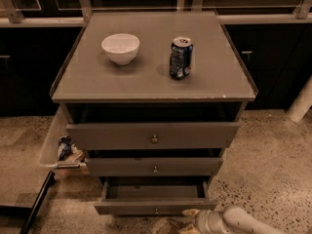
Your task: Close bottom drawer
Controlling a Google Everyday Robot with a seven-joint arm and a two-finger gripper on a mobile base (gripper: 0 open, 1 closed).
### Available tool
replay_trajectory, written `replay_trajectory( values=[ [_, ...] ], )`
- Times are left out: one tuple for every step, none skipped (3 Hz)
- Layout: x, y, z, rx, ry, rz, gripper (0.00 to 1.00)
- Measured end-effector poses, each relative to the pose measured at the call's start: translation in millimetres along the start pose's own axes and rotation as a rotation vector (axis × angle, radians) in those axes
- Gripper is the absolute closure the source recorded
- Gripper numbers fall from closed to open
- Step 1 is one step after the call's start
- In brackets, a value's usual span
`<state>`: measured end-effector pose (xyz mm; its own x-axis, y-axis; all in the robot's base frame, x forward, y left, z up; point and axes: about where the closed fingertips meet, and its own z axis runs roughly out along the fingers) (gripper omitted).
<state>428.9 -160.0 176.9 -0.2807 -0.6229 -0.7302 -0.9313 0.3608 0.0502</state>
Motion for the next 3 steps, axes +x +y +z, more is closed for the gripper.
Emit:
replay_trajectory(
  values=[
    [-25,-36,-2,0.056,0.003,-0.089,0.64],
    [-41,-74,7,0.080,0.010,-0.156,0.88],
    [-43,-80,8,0.085,0.012,-0.164,1.00]
  ],
)
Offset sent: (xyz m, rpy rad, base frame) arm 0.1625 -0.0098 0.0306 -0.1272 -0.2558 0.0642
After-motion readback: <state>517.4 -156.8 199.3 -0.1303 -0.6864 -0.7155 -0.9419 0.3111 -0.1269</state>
